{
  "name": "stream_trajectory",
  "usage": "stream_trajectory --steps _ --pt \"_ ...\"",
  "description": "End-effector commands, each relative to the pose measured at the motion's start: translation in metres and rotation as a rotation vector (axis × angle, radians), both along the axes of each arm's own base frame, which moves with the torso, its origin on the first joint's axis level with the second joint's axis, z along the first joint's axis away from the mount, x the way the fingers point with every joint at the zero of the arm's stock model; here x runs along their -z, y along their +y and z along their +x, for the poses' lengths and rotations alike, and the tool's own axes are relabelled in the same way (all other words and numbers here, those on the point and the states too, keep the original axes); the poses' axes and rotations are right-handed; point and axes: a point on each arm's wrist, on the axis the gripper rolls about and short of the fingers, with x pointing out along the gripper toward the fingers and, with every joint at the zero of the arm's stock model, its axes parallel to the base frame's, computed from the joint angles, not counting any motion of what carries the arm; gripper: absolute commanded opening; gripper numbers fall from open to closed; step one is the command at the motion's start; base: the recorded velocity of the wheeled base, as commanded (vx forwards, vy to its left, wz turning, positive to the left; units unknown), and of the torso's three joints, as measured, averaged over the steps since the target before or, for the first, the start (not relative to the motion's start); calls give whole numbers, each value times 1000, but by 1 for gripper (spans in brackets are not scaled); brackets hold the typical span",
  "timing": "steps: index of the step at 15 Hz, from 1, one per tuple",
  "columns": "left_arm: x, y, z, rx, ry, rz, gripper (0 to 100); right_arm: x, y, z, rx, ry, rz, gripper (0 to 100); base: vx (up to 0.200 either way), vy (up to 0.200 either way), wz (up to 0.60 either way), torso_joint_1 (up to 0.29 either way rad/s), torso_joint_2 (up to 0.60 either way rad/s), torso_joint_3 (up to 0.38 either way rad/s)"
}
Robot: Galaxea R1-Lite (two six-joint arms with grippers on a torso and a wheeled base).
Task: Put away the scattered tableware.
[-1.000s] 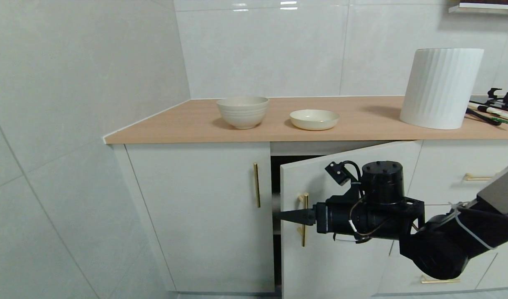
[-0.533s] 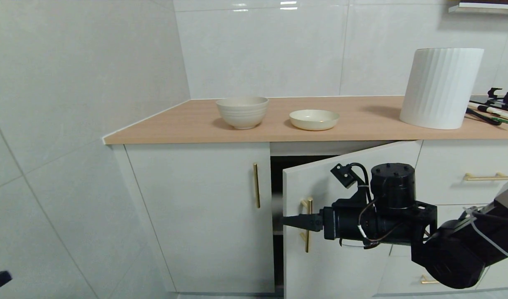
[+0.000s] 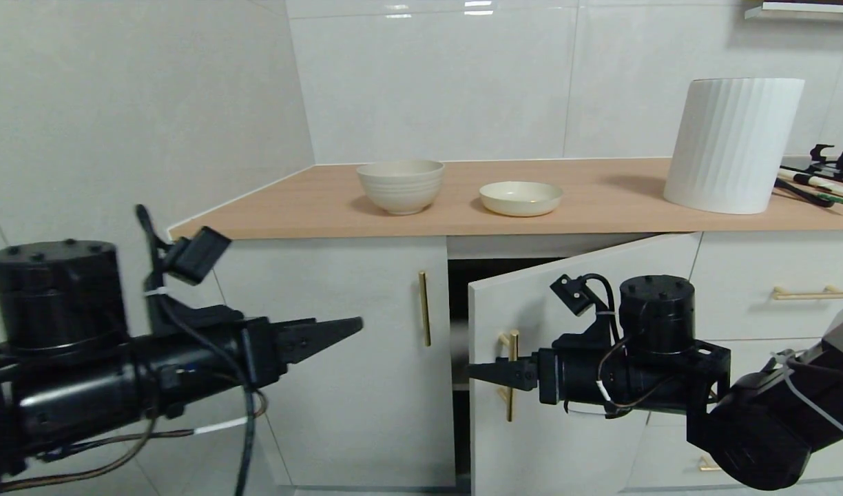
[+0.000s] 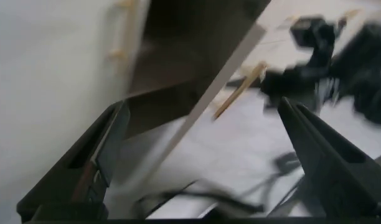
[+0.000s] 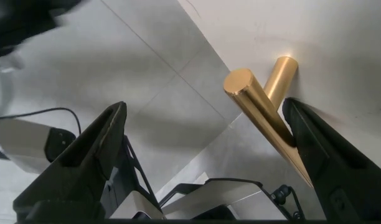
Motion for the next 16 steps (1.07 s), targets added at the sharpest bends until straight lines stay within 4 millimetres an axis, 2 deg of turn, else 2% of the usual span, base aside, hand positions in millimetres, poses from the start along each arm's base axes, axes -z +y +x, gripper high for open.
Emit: stream_trajectory --steps 1,2,4,8,12,13,16 --pt "78 -47 56 42 200 -91 100 2 0 -1 -5 7 -4 100 0 0 0 0 0 0" --pt "87 -49 61 33 197 -117 100 2 0 -1 -5 7 -4 100 0 0 0 0 0 0" --pt "104 -50 60 32 174 -134 100 2 0 -1 -5 7 -4 100 0 0 0 0 0 0" --pt "135 -71 63 40 118 -136 100 3 1 -2 -9 10 -5 100 0 0 0 0 0 0" --pt "151 -76 67 45 142 -120 100 7 4 -2 -17 20 -13 100 0 0 0 0 0 0" --pt "151 -76 67 45 142 -120 0 7 4 -2 -17 18 -12 100 0 0 0 0 0 0" --pt "150 -79 73 46 122 -130 0 6 4 -3 -17 8 -4 100 0 0 0 0 0 0"
